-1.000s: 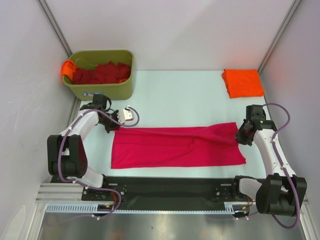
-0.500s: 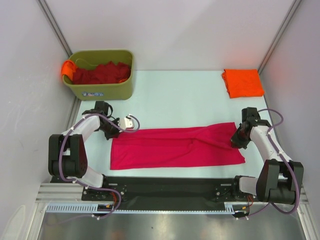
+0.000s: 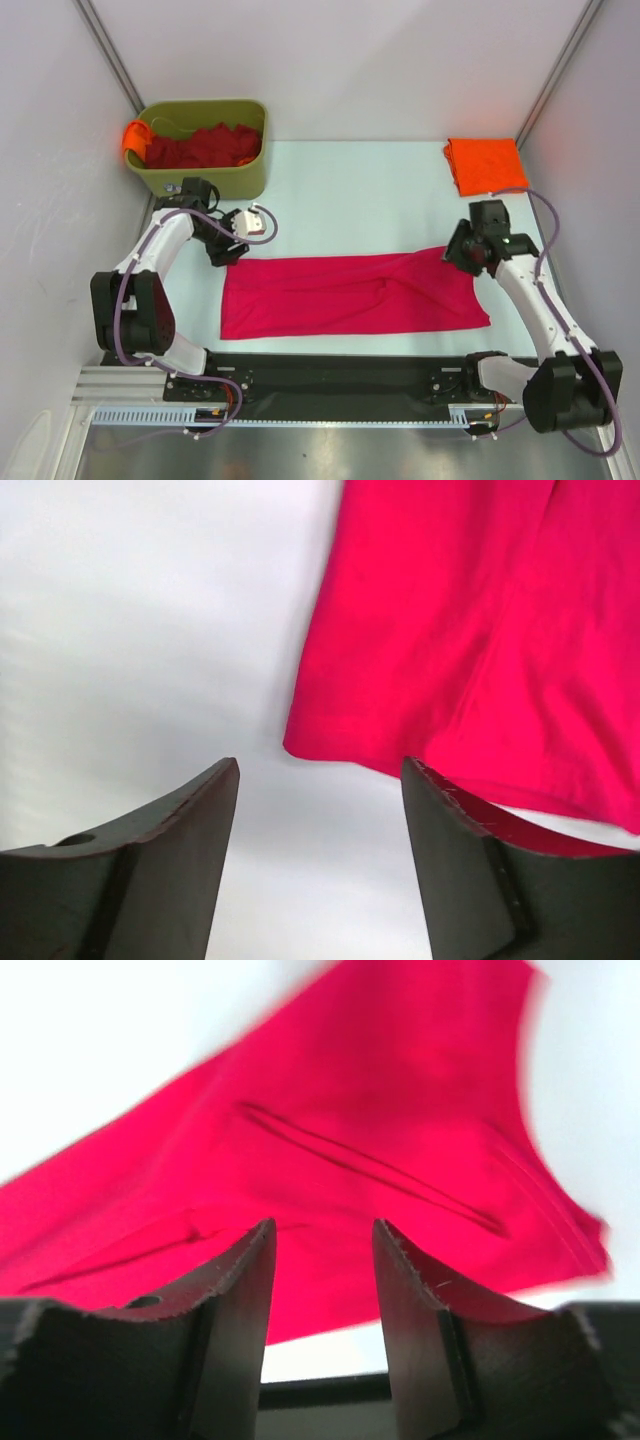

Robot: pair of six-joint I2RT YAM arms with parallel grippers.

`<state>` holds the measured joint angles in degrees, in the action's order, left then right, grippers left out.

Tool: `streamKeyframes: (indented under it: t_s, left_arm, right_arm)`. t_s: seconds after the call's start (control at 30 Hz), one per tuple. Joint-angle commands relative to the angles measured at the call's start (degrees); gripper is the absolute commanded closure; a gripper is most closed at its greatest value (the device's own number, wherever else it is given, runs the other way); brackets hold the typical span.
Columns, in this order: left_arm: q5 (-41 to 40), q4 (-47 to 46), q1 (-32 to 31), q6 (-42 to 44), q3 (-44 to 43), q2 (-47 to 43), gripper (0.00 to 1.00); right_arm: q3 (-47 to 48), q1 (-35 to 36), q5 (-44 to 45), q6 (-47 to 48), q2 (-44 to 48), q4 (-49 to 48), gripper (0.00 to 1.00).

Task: Fold and stack the t-shirts
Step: Fold the tshirt

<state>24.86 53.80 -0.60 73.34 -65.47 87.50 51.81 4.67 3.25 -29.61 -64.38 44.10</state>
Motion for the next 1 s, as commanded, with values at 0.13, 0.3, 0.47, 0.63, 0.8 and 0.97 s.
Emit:
streamKeyframes:
  t_s: [0.13,0.3,0.47,0.63,0.8,0.97]
  left_arm:
    - [4.50,-3.78,0.34,-11.99,0.69,-0.40,0.27]
    - [4.58,-4.84,0.34,-13.40,2.72,-1.02,0.27]
    - [4.67,-5.72,0.34,-14.37,2.81,-1.02,0.28]
    - [5.20,-5.46,0.34,-14.63,2.46,-0.76,0.27]
    - [4.93,-5.72,0.34,-14.72,2.45,-0.67,0.27]
    - [4.58,-5.99,0.34,-14.45,2.98,-0.49,0.27]
  right_arm:
    - [6.72,6.05,-7.46,7.19,-15.68,-8.32,0.52]
    - [7.60,6.50,-10.53,8.60,-22.88,-9.64,0.53]
    - [8.48,6.67,-7.91,10.09,-25.88,-10.96,0.49]
    - [7.69,6.93,-8.43,11.32,-27.99,-12.10,0.49]
    - [6.02,7.11,-12.73,10.01,-28.70,-13.95,0.56]
    - [7.25,7.20,-11.51,8.78,-26.24,-12.11,0.81]
